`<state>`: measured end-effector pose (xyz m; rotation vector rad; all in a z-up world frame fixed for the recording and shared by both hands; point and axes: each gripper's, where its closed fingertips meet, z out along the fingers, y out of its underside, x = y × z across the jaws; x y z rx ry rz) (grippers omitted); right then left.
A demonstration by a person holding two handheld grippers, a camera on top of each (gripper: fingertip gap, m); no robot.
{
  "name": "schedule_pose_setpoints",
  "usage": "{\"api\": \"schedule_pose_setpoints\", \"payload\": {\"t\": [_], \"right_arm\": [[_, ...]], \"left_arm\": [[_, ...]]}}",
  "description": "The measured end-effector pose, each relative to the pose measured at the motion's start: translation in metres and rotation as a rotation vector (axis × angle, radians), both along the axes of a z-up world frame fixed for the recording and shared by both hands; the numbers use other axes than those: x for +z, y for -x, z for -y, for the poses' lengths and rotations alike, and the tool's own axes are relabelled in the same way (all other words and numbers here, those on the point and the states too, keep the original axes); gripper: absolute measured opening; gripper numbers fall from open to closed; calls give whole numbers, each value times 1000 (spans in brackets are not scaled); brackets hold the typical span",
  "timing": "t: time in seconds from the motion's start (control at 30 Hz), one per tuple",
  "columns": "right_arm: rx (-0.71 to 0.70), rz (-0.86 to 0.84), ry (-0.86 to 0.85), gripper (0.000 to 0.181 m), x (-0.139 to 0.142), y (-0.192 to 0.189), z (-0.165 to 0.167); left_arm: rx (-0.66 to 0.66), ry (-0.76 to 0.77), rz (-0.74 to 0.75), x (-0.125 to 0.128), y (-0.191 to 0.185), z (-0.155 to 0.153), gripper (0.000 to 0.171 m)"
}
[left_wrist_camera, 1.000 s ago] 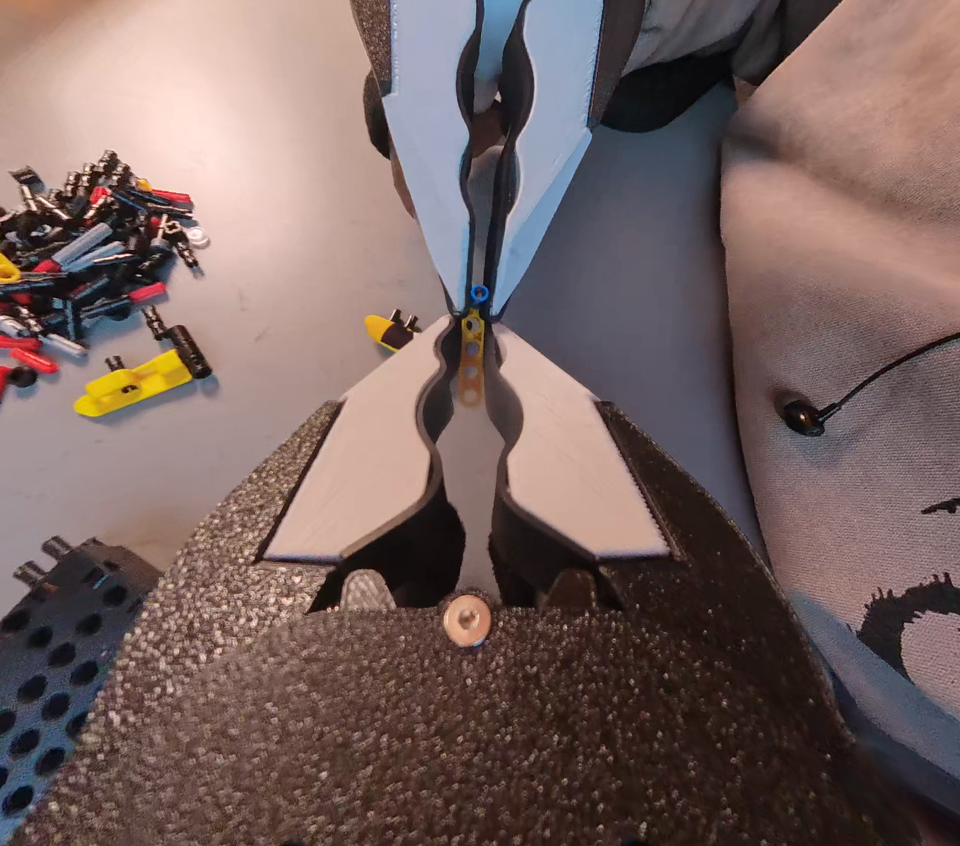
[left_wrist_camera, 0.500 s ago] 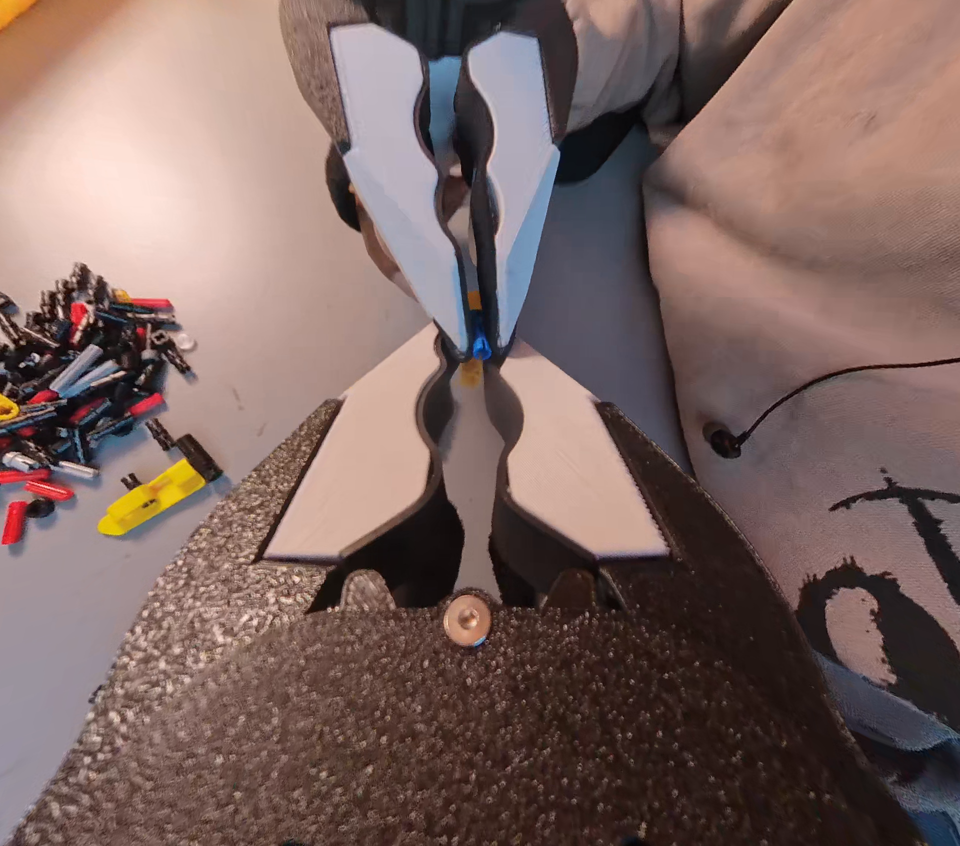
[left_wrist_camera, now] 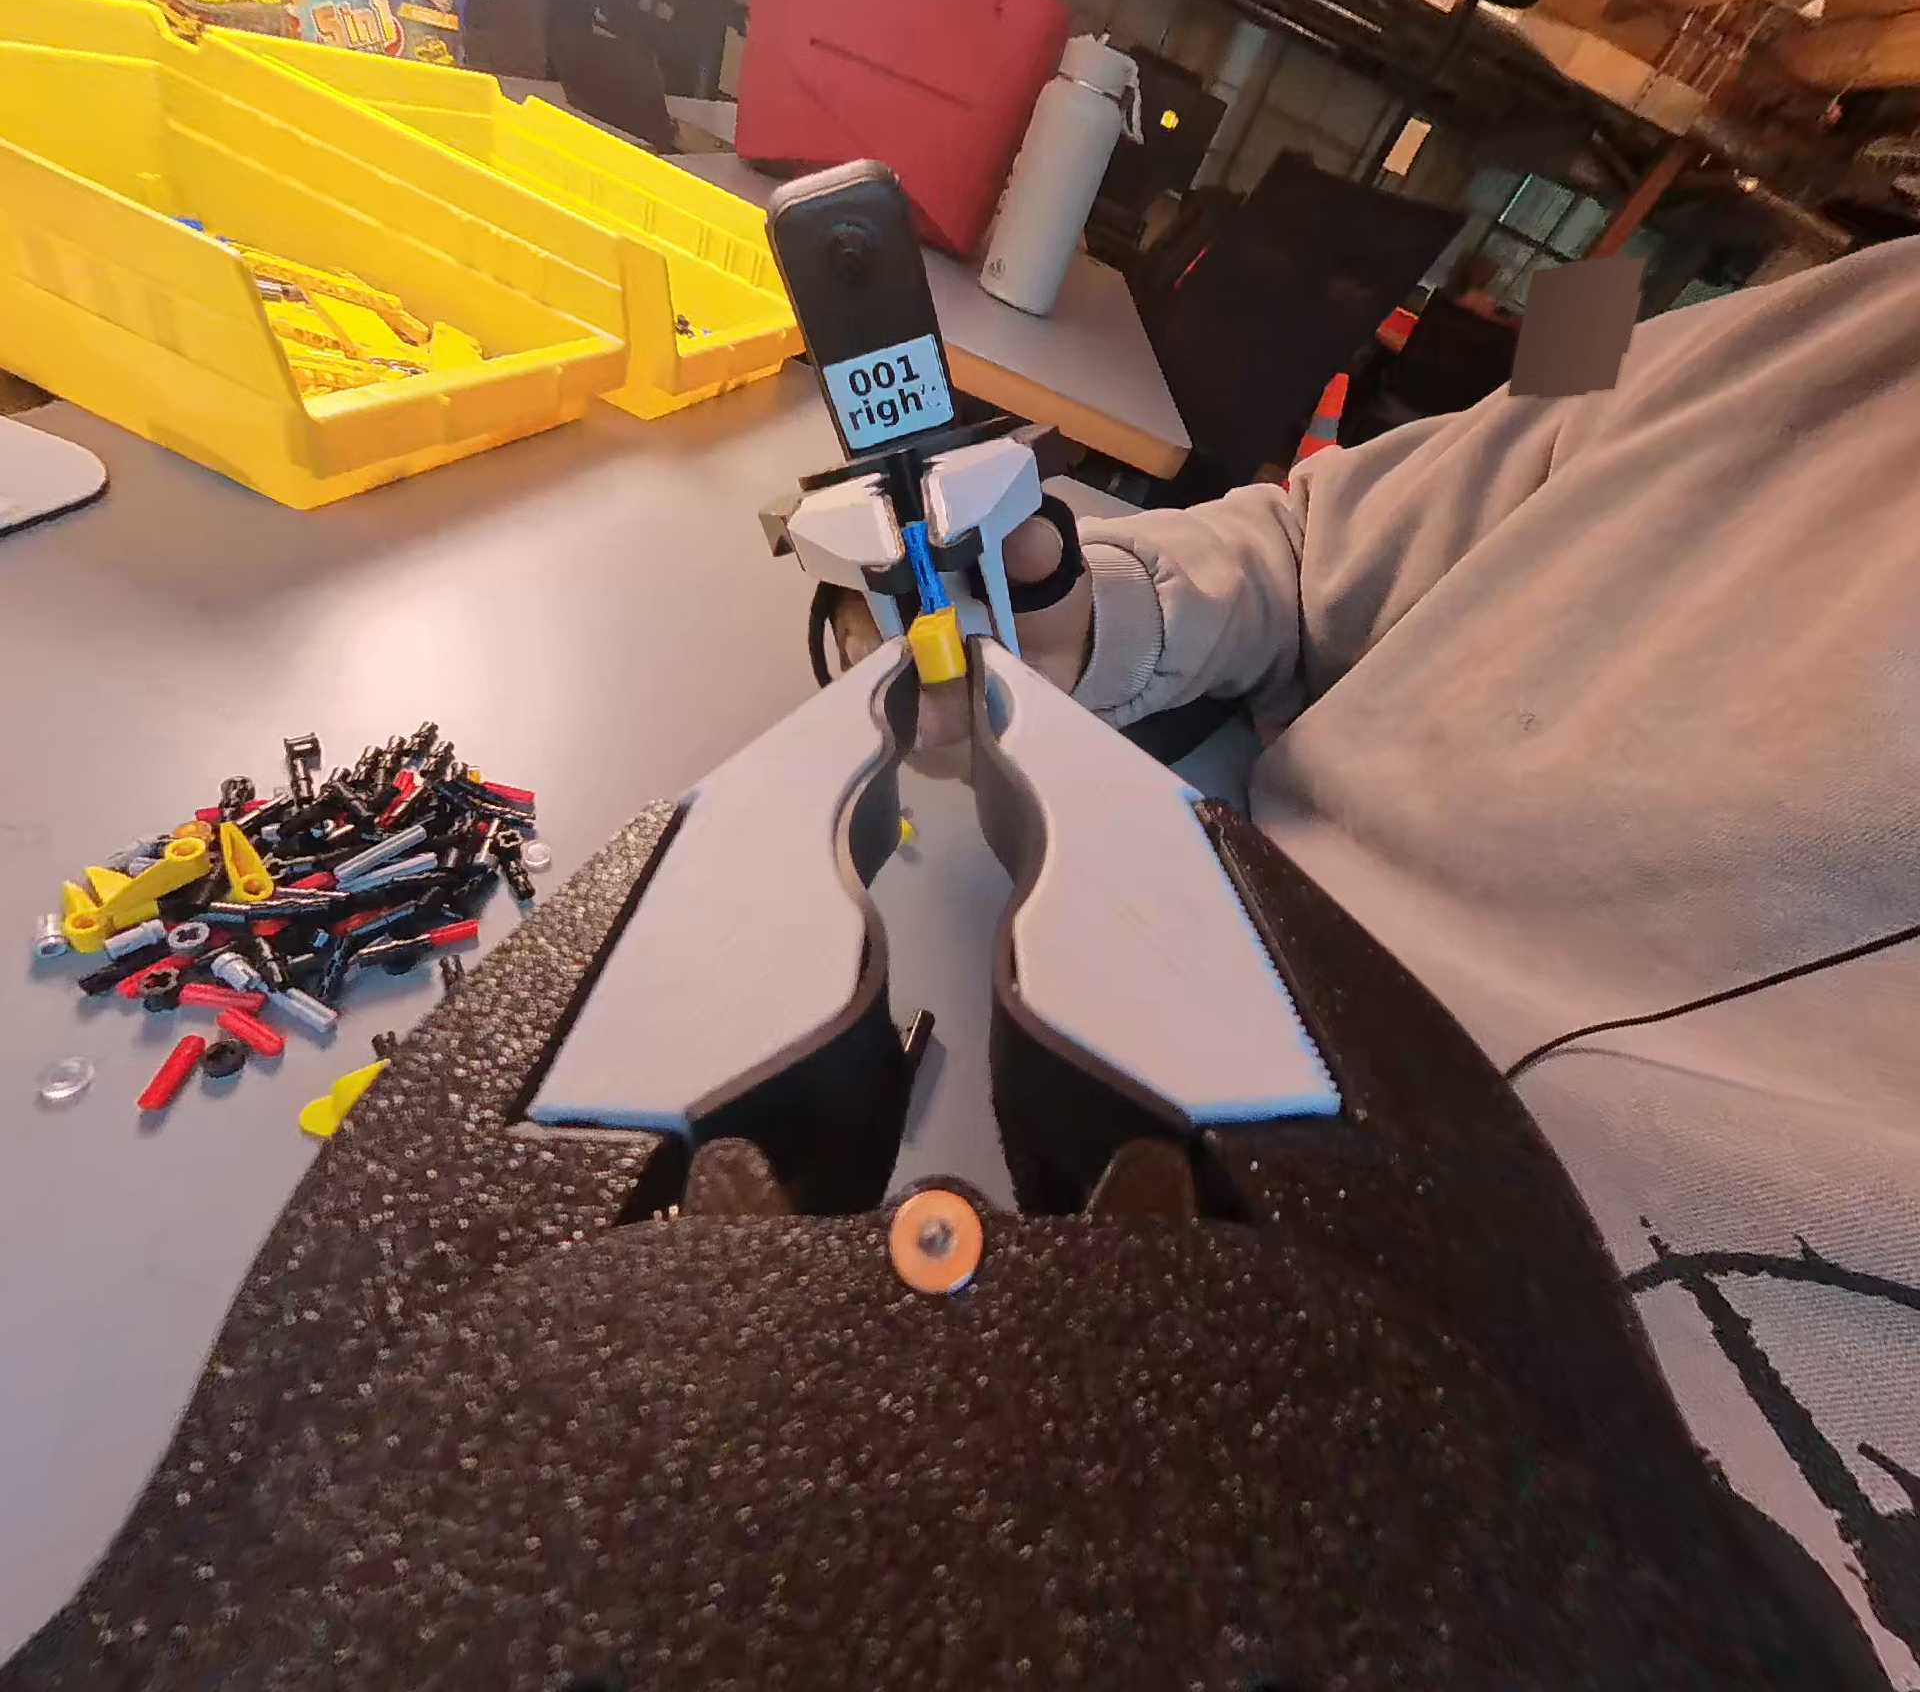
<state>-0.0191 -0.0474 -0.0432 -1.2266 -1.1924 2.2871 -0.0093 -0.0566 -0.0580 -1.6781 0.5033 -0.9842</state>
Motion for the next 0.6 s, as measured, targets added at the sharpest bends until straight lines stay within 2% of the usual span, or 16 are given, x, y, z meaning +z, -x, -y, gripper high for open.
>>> {"api": "schedule_pose_setpoints", "payload": {"t": [0.2, 0.5, 0.6], "right_arm": [[-29, 11, 9, 2, -6, 4, -3], [-92, 12, -88, 3, -6, 8, 1], [-97, 14, -152, 3, -7, 8, 8]], "left_arm": [[21, 25, 143, 2, 7, -4, 7], [54, -36, 78, 0, 4, -6, 6], [31, -51, -10, -4, -2, -2, 6]]}}
